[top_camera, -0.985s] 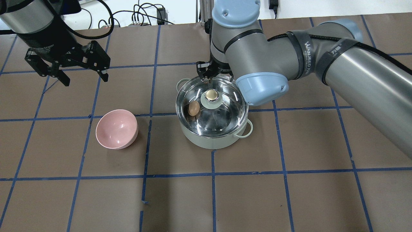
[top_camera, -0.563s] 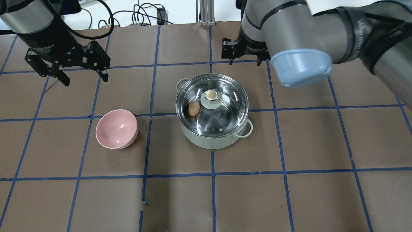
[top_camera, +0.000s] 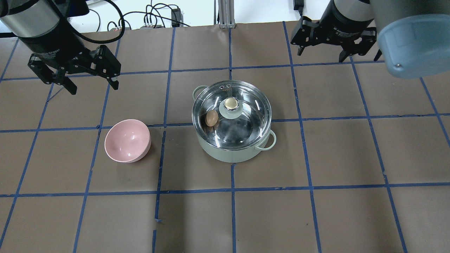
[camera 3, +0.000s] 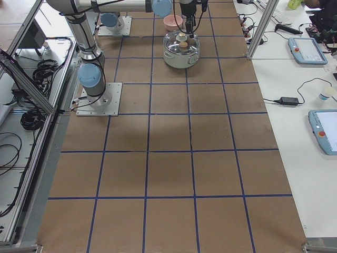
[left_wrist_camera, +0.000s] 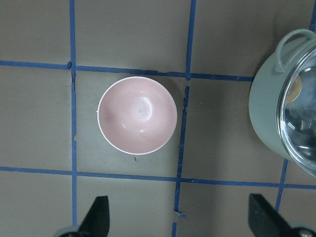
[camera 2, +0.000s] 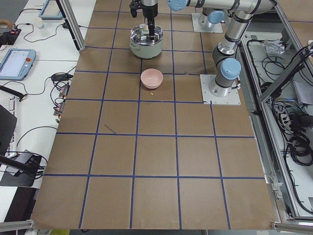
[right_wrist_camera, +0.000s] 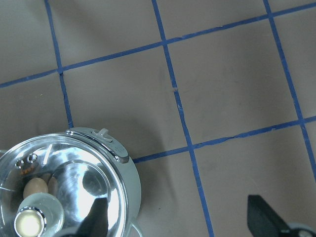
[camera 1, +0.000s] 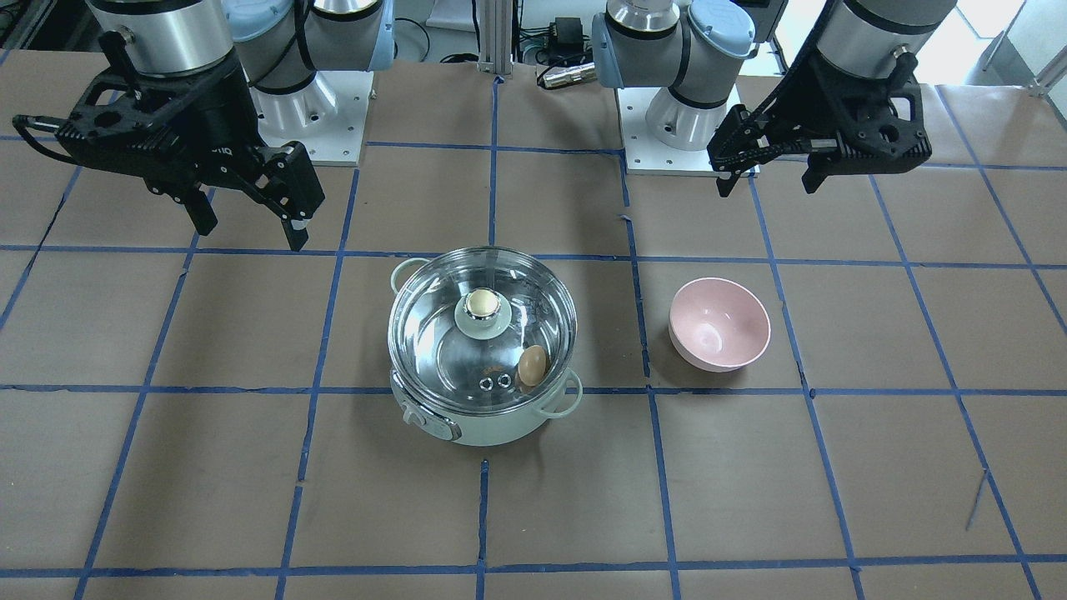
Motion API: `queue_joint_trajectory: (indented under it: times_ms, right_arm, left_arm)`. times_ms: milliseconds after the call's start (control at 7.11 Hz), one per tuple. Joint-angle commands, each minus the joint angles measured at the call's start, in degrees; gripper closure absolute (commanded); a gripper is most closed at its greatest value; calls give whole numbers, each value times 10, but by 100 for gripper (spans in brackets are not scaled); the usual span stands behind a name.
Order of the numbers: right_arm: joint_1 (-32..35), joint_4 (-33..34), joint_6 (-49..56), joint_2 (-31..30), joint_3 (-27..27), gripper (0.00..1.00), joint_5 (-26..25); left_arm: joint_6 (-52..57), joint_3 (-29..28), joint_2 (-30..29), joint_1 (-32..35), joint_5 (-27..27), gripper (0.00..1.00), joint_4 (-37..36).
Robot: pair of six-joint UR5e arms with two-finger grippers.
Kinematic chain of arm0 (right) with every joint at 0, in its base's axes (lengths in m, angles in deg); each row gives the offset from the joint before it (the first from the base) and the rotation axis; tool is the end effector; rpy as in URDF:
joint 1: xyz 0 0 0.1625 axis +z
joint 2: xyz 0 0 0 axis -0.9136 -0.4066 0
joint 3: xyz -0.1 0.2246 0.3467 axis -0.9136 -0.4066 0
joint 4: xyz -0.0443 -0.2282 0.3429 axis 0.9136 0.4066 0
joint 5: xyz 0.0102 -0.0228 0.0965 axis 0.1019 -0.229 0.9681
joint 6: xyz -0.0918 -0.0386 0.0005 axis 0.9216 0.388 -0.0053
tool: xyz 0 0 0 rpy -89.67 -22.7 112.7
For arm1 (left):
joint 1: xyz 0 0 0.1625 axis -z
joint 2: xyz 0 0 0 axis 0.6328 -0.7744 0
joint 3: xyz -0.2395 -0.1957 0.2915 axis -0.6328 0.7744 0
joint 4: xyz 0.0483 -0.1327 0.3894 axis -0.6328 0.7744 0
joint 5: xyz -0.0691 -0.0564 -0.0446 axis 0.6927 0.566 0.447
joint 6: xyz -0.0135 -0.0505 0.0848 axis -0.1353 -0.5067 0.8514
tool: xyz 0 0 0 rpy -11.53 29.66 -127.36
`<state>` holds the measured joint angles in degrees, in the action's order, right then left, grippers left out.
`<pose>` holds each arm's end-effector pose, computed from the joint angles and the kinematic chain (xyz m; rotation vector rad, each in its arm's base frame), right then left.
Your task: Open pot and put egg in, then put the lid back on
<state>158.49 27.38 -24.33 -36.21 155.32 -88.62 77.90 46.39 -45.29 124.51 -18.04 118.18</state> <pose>0.1553 -0.4988 0.5120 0.3662 3.0620 -0.3402 -0.0933 -0.4834 0.5173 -0.1270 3.1371 0.0908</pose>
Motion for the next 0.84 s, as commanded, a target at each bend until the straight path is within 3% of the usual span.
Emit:
queue_joint_trajectory:
  times_ms: [0,704]
  right_arm:
    - [-7,-14,1,-6,-1,0,-13]
    - [-31,-16,95,-7,5,0,-10]
  left_arm:
    - [0,0,0,0,1,0,0]
    - [0,0,0,0,0,0,-1]
